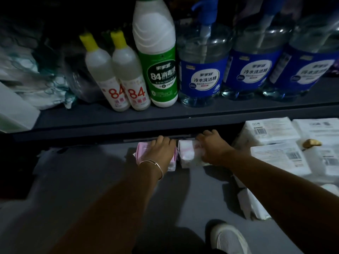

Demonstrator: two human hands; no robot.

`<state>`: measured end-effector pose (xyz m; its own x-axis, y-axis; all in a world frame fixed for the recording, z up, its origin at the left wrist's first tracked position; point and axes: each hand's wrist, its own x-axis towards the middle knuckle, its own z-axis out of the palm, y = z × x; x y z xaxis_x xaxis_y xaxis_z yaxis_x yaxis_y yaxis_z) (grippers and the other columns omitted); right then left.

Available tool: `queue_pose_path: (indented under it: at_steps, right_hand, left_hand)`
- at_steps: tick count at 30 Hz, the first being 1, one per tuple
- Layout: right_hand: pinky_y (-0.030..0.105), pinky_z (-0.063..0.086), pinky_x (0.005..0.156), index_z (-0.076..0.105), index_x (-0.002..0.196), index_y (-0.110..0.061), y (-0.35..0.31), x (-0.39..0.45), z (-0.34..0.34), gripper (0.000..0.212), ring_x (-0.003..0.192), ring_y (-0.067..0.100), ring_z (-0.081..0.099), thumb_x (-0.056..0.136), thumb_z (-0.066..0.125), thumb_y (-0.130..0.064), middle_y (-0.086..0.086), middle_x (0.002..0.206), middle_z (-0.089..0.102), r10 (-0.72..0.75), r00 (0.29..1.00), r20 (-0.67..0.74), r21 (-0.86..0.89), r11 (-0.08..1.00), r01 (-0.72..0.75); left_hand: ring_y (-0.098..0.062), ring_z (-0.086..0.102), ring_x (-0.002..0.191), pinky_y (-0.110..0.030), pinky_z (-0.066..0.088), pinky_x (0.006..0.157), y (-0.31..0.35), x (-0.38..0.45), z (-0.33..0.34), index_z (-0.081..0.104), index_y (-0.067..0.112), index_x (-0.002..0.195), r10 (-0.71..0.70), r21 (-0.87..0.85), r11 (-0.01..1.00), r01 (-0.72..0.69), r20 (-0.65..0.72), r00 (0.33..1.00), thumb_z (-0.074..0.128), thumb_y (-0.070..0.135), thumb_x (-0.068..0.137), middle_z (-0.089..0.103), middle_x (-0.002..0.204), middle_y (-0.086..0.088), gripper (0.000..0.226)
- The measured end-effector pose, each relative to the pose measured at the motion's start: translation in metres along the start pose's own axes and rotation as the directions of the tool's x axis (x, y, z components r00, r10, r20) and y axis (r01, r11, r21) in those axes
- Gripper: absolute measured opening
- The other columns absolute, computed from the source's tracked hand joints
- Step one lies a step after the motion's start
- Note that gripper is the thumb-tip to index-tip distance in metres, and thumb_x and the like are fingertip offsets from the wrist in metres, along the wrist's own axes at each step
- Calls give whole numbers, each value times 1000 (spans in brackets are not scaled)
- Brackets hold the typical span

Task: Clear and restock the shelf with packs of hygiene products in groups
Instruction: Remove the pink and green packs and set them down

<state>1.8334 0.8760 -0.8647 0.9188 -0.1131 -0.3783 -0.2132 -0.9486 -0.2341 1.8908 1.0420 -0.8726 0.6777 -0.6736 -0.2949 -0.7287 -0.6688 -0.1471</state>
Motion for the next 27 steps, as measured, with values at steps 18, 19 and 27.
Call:
queue_pose_path:
  at_steps: [18, 19, 27]
  right_hand:
    - [43, 38, 104, 39, 137, -15, -12, 9, -5, 51, 128, 28, 37, 90, 57, -17, 9, 137, 44, 57, 998, -10, -109, 992, -58]
    - [41, 41, 102, 43, 135, -13, -15, 3, -20, 47, 124, 28, 43, 90, 56, -17, 10, 133, 49, 33, 999, -23, -101, 994, -35]
    - [41, 48, 93, 52, 127, -10, -46, -66, -166, 36, 112, 33, 56, 91, 51, -14, 15, 123, 58, -40, 971, -237, -34, 999, 33]
  left_hand:
    - [-24, 38, 126, -36, 36, 101, -18, 1, -20, 37, 15, 137, 74, -174, 982, -70, 12, 997, 57, 19, 89, 37, 138, -5, 51]
    - [-26, 41, 124, -38, 39, 99, -21, -2, -37, 38, 14, 135, 78, -189, 979, -74, 13, 997, 56, 17, 90, 39, 136, -6, 49]
    - [-31, 54, 112, -39, 46, 90, -35, -40, -194, 47, 13, 124, 97, -174, 975, -137, -218, 971, 48, 26, 95, 48, 128, -10, 32]
